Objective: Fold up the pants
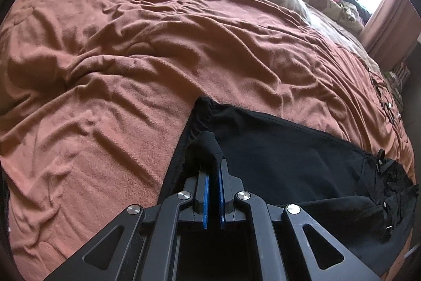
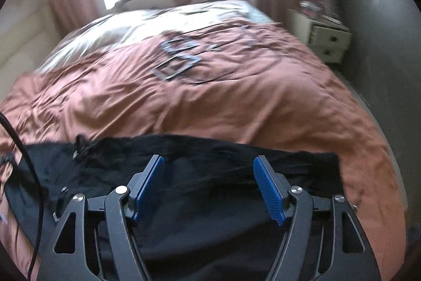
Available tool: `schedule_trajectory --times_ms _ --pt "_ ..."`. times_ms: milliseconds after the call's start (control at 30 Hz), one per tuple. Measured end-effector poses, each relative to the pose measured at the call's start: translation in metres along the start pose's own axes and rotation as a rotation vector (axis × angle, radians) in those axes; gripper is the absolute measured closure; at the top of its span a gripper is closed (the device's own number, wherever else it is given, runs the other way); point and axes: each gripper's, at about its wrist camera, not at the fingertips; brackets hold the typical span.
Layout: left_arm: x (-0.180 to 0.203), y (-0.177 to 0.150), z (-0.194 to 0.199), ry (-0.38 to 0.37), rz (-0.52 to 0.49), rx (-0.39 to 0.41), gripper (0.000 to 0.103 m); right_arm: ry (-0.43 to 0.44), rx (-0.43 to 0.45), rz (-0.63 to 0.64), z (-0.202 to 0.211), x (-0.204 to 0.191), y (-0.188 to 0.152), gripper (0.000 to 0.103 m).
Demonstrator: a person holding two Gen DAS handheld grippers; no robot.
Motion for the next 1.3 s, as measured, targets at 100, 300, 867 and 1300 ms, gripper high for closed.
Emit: schedule_trajectory --times_ms 100,300,867,1300 --pt "0.001 0.001 -0.001 -0.001 -0.004 0.000 0.097 0.062 -0.037 0.068 -0.009 -0.026 -0.004 0.034" --pt "0.001 0.002 -0.001 -0.001 -0.005 -0.002 0.097 0.176 -0.118 0.209 -0.034 -0.067 -0.018 0.034" --pt "0.001 0.003 -0.006 -0.005 -0.017 -0.019 0.097 0.364 -0.266 0.547 -0.102 -0.164 -0.030 0.048" --pt "0.002 0.002 -0.012 -0.001 -0.031 -0.036 0.097 0.356 -0.397 0.646 -0.162 -0.187 -0.055 0.057"
Point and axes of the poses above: each gripper's, at about its wrist camera, not at the fingertips, and z roughly against the way its jaws point, x to its right, y to its top, and after that the axes turned 10 degrees about x, right-handed
